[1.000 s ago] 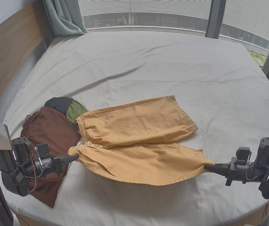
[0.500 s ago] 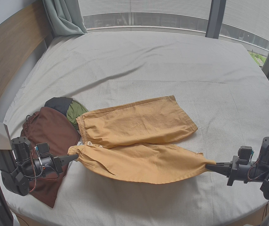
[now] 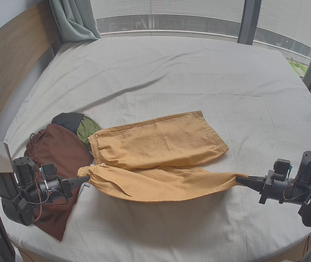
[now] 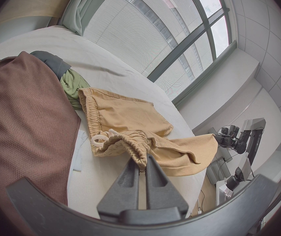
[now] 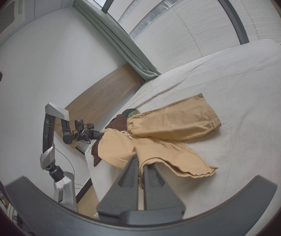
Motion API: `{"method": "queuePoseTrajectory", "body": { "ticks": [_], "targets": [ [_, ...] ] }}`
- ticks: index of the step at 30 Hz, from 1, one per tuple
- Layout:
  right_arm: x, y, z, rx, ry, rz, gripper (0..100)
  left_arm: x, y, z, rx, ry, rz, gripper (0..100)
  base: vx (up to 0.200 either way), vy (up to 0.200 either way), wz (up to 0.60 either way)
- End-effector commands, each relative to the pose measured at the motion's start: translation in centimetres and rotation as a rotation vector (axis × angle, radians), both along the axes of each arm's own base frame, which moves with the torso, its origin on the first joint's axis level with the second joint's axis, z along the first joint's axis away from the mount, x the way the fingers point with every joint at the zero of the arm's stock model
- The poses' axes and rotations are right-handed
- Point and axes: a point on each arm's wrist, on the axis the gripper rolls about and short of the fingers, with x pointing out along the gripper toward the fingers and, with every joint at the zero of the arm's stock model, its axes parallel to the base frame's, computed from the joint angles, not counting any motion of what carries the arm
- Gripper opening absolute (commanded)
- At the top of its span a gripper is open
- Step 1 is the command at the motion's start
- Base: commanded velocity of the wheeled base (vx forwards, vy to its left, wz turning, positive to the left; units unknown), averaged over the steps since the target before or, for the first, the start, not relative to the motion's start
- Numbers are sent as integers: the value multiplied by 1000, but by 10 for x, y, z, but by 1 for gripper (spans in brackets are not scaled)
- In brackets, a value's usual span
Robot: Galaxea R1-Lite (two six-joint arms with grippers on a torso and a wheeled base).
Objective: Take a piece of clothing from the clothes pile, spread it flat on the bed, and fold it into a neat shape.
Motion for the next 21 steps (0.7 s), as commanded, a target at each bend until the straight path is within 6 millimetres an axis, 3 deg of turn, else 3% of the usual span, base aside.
{"method": "queuePoseTrajectory", "body": {
  "ticks": [1,21],
  "targets": [
    [10,5,8,32,-27,-4,0,2,0,5,-1,-22,2,0,0,0,0],
    [43,15,33,141,-88,-68,0,17,2,14,3,-62,117,0,0,0,0]
  ]
}}
